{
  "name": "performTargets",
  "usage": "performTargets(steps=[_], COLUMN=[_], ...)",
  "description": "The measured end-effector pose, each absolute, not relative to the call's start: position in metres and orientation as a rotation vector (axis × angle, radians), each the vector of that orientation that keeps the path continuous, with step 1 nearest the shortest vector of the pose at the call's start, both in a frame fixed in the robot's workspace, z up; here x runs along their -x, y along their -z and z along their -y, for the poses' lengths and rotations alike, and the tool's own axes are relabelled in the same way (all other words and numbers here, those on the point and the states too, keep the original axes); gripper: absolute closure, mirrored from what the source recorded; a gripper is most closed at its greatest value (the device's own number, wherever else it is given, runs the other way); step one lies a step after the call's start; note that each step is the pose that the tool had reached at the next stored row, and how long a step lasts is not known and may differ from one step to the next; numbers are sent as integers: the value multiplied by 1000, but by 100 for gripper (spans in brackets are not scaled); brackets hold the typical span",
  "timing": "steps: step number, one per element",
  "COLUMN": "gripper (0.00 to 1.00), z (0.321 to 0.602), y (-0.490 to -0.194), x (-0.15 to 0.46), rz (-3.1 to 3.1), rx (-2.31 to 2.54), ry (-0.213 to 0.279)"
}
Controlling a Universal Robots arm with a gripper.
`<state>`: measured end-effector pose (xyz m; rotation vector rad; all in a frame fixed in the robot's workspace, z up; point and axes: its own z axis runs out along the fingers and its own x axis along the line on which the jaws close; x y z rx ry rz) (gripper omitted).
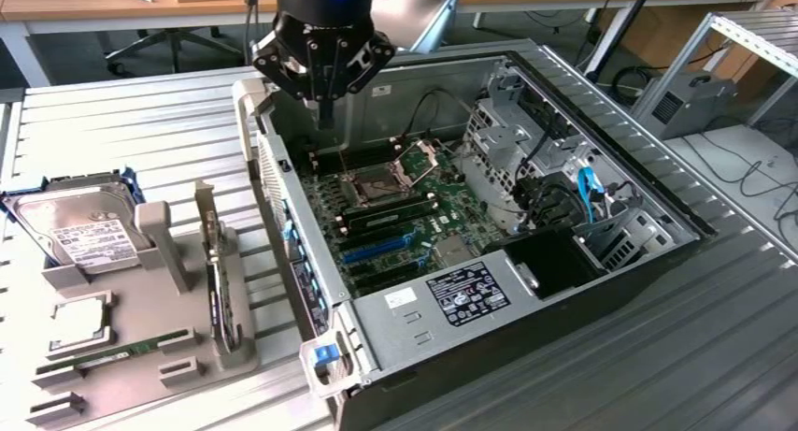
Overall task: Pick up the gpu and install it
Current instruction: 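Reach for the gpu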
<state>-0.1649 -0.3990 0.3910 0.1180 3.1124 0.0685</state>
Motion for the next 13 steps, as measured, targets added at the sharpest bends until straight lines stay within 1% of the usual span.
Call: performTargets(steps=[13], gripper=[89], z=[399], y=[-390], x=[181], rz=[-3112], rx=[-118], ry=[-68])
